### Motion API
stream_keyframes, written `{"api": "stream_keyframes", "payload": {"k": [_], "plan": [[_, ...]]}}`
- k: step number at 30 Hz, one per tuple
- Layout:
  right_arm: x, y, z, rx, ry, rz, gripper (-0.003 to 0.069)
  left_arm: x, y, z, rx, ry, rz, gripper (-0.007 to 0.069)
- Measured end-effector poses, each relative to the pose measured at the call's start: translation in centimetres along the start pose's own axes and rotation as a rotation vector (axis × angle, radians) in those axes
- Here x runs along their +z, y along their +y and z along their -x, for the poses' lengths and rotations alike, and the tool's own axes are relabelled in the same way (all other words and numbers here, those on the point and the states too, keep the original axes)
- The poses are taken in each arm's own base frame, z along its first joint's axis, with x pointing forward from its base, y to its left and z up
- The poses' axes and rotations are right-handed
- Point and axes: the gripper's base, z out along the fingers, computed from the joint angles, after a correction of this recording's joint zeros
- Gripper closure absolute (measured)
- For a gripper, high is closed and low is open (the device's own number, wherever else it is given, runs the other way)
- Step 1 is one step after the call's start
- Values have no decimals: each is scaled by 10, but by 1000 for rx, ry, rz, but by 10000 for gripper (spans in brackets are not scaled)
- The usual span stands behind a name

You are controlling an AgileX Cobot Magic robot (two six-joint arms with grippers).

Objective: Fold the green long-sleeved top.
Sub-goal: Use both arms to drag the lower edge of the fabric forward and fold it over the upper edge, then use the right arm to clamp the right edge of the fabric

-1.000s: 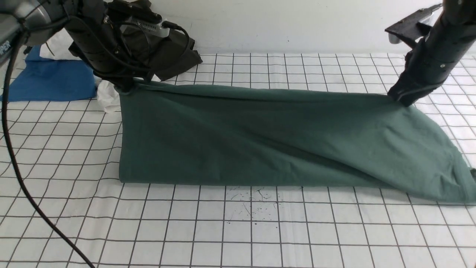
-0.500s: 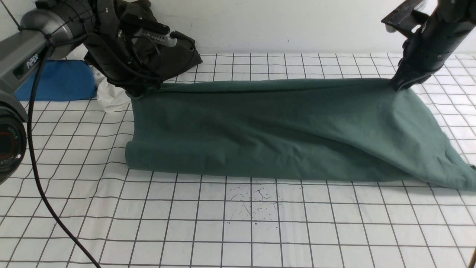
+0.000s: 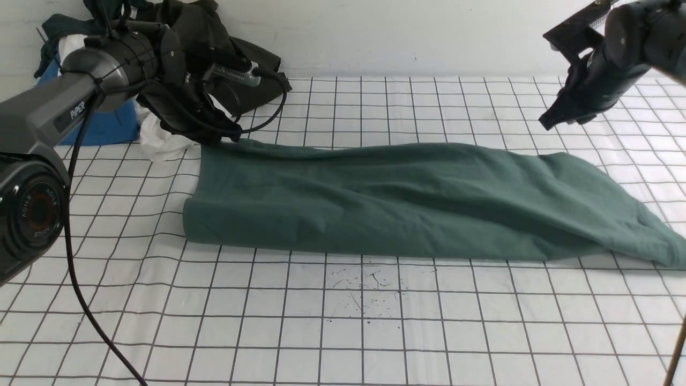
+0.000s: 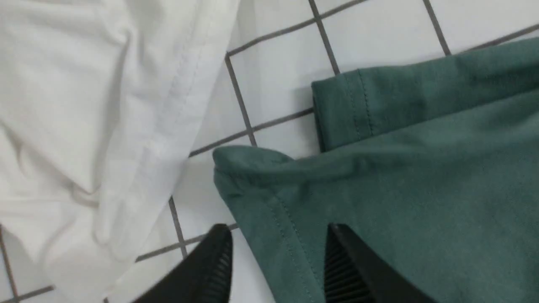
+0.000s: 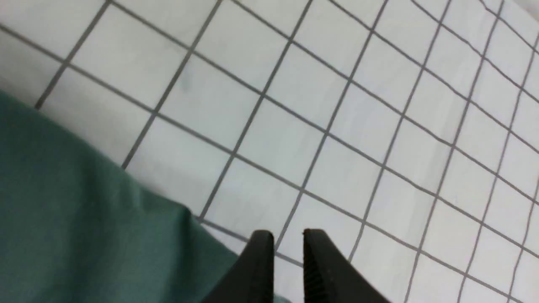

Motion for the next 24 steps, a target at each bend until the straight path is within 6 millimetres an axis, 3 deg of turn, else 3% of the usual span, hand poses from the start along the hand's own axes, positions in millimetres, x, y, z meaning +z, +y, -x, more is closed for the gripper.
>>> {"api": "stream_keyframes", "payload": {"k": [2,3,5,7,8,10,17,20,21,24], "plan": [[-1,-5,-2,80,15,-48,437,-11,1,4,-23,12,-2,228],[-2,-6,-2,90,20,-52,429,-13,1,4,-25,15,-3,228],[-13,-15,-7,208,73,-102,342,-41,0,8,-44,65,-25,170],[-21,-19,-10,238,106,-117,310,-54,-1,8,-48,94,-42,157],[-35,-24,-13,271,151,-121,280,-69,-4,6,-44,136,-70,155],[-50,-28,-16,308,179,-97,262,-80,-10,7,-22,153,-111,160],[-84,-32,-47,429,227,81,252,-76,-34,-8,-28,216,-250,230],[-96,-29,-78,470,247,107,252,-63,-46,-30,-11,306,-293,273],[-105,-31,-96,499,231,90,252,-55,-51,-43,-10,359,-312,295],[-105,-35,-131,596,214,50,252,-42,-55,-64,-14,444,-326,333]]}}
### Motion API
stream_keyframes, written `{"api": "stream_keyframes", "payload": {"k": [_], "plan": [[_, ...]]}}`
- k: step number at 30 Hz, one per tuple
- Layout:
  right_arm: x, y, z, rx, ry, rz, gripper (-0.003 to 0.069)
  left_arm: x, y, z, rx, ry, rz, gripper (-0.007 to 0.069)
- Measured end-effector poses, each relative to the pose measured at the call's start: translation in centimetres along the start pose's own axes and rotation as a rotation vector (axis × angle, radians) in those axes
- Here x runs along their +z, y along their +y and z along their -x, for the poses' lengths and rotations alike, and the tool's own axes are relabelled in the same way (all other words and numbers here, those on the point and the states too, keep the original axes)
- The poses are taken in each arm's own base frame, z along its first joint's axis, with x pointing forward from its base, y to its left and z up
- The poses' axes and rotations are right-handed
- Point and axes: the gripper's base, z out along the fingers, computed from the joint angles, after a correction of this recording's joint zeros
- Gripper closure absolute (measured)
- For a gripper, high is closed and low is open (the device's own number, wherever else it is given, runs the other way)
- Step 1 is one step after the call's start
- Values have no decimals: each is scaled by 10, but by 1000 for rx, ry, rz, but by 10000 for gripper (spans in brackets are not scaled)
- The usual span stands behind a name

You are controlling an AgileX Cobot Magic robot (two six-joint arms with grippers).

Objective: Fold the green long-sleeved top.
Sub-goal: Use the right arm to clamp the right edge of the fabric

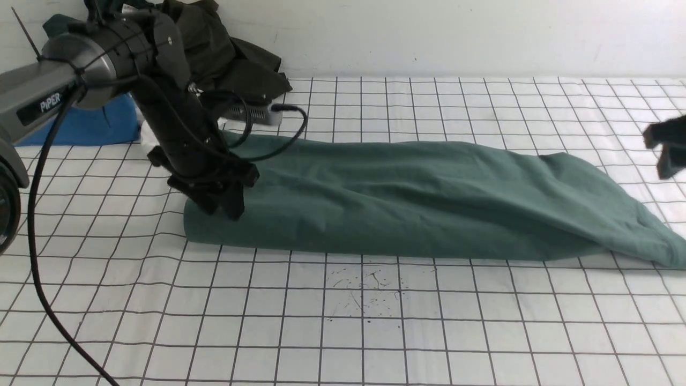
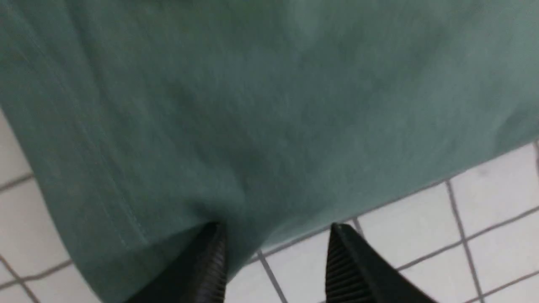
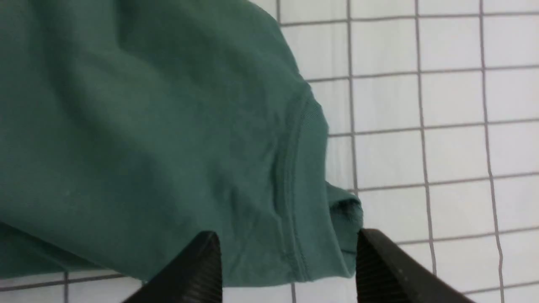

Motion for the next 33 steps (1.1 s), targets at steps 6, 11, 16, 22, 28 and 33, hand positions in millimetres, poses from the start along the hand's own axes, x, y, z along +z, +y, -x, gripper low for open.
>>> {"api": "stream_keyframes", "payload": {"k": [6,11,16,22,28,33], "plan": [[41,-22,-18,116,7,-1,252,10,2,-5,-9,9,4,381],[85,-17,-24,124,77,43,252,10,3,-1,-8,-35,18,389],[115,-10,-32,106,130,94,253,10,5,-1,1,-30,38,391],[113,-9,-29,66,114,113,386,10,8,-2,15,-20,67,391],[91,-13,-8,40,60,99,643,10,9,-2,21,-15,82,391],[78,-18,7,4,43,73,664,10,9,-2,23,-13,84,391]]}}
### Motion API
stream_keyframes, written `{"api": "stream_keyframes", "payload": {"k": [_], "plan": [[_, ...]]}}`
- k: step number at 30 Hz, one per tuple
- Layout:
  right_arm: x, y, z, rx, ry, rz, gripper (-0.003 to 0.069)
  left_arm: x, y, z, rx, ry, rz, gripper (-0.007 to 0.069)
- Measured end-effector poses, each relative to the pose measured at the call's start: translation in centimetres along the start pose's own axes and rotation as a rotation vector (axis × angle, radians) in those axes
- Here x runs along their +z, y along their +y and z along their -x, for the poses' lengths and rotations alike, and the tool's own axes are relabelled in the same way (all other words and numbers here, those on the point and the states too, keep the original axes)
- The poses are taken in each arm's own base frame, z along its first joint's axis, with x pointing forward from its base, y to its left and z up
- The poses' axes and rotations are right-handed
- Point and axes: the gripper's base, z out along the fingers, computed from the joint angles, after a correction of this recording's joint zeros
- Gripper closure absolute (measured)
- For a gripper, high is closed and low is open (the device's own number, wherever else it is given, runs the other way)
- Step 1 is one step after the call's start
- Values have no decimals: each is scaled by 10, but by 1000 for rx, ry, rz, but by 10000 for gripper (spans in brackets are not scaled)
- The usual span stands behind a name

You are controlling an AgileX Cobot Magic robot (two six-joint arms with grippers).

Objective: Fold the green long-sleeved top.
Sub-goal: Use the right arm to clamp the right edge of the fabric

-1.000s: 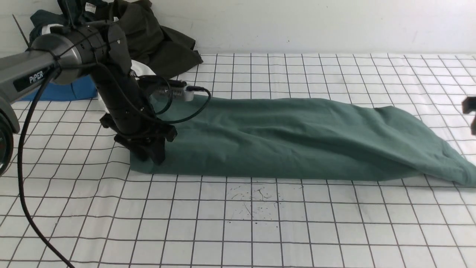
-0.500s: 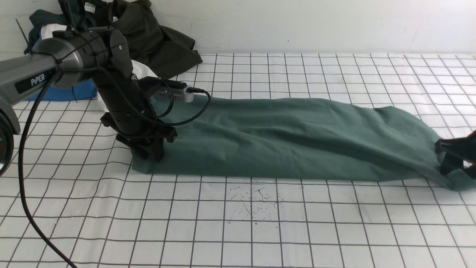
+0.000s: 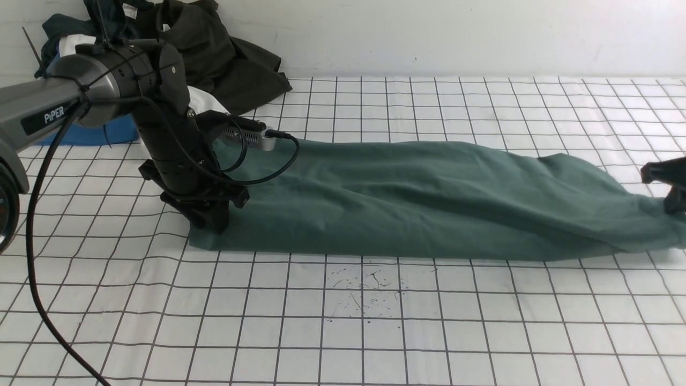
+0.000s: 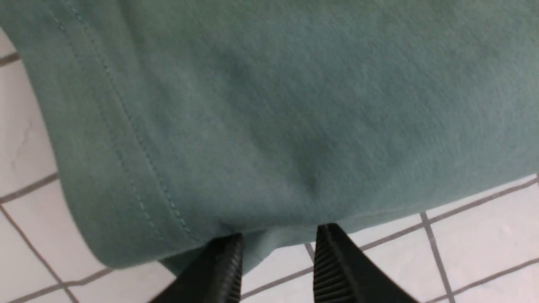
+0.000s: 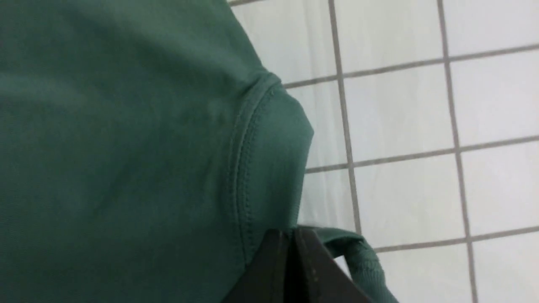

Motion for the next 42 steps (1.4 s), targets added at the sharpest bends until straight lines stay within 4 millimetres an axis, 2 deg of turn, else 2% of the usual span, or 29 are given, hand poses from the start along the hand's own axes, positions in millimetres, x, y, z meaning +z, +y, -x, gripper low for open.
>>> {"api": "stream_keyframes", "payload": {"k": [7,12,16,19,20,22,25,28,30,33,37,42], "plan": [[-7,-6,9,-20,-14,-61,664,0,3,-1,-5,0,1,391],[10,-13,4,25,37,-79,655,-1,4,-1,-6,2,3,391],[27,-18,-2,57,91,-65,593,-1,4,-1,-6,2,3,391],[33,-22,-5,98,105,-48,431,-1,4,-1,-5,5,2,391],[33,-22,-5,105,105,-45,420,-1,4,-1,-5,5,2,391],[32,-25,-4,128,95,-49,293,0,4,-1,-5,6,2,391],[34,-26,-5,147,97,-46,154,0,4,-2,-5,8,1,391],[39,-25,-6,146,116,-41,106,0,4,-2,-5,8,1,391],[53,-23,-12,153,165,-21,76,0,4,-2,-5,9,1,391],[57,-22,-12,153,175,4,78,0,4,-2,-5,9,1,391],[57,-20,-12,120,178,41,143,0,4,-2,-5,9,1,391],[55,-17,-13,89,186,84,405,-1,3,-1,-7,4,-2,391]]}}
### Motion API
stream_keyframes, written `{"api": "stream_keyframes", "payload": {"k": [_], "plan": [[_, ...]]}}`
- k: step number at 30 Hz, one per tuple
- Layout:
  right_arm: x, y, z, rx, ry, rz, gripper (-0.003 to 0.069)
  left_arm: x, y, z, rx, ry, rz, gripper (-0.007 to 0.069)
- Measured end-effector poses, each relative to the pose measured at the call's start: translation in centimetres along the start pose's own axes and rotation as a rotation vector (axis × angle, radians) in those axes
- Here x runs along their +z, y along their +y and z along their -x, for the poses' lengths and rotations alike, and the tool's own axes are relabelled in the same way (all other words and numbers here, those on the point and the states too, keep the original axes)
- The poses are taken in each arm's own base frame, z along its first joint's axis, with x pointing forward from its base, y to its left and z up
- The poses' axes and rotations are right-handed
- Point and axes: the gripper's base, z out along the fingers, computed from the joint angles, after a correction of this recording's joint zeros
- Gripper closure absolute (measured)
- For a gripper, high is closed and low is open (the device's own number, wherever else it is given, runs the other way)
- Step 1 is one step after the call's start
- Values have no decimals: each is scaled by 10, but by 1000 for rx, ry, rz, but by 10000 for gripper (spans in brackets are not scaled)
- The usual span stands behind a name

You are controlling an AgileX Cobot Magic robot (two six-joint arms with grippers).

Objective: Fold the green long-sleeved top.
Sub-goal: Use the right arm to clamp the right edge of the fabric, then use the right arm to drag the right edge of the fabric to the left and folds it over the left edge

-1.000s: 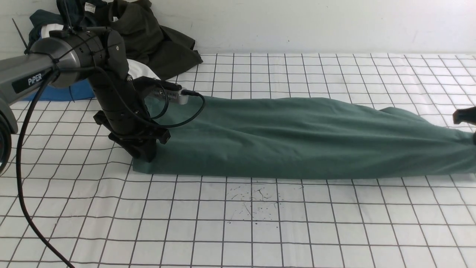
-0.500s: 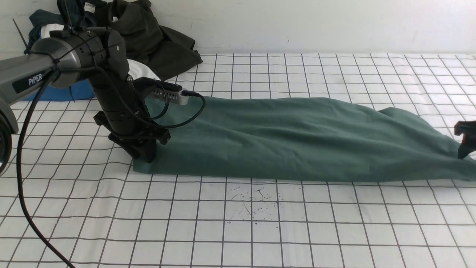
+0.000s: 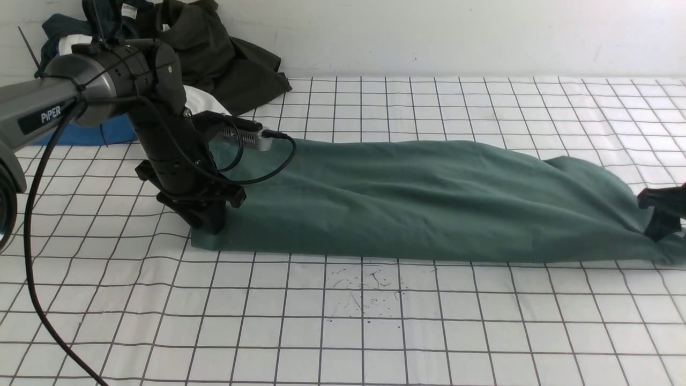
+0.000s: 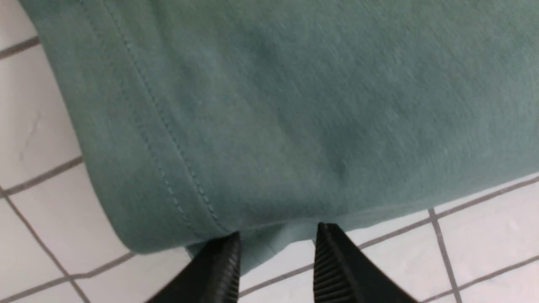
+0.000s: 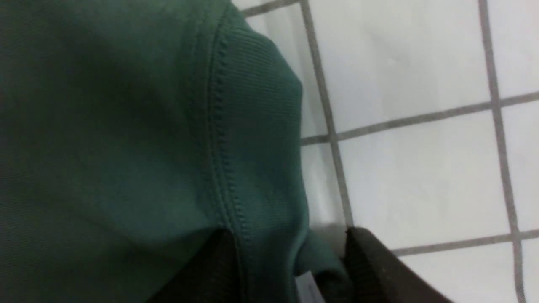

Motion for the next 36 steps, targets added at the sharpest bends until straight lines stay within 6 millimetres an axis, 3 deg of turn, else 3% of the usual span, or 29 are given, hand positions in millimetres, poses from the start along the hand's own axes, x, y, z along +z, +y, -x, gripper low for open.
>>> {"api": "stream_keyframes", "payload": {"k": [4,7,8,11,14,18,22,24,25,26,28,33,34,36], "plan": [[-19,1,-1,-30,-21,-10,596,-14,-3,2,2,-25,-5,391],[-55,0,0,-78,-81,-75,596,-44,-8,2,11,-83,-2,391],[-58,0,0,-81,-87,-82,597,-46,-9,2,12,-86,-2,391],[-115,-9,-5,-86,-205,-218,597,-89,-18,-5,33,-178,15,391],[-155,-12,-12,-73,-294,-290,597,-116,-23,-11,56,-240,30,391],[-194,12,-20,-107,-399,-272,597,-133,-29,-16,65,-283,27,391],[-219,78,-19,-243,-486,-139,597,-135,-30,-18,64,-279,13,391],[-227,123,-19,-332,-523,-40,597,-134,-31,-18,64,-271,2,391],[-228,127,-19,-343,-527,-34,597,-134,-31,-18,64,-271,2,391],[-230,169,-22,-420,-544,62,597,-134,-32,-18,68,-272,-1,391],[-231,211,-25,-489,-569,155,597,-135,-32,-18,69,-274,-4,391],[-195,309,-33,-618,-529,342,597,-143,-34,-21,73,-292,-1,391],[-196,311,-35,-622,-533,350,597,-144,-34,-22,74,-295,1,391],[-164,349,-39,-658,-475,399,597,-151,-36,-25,79,-312,7,391]]}}
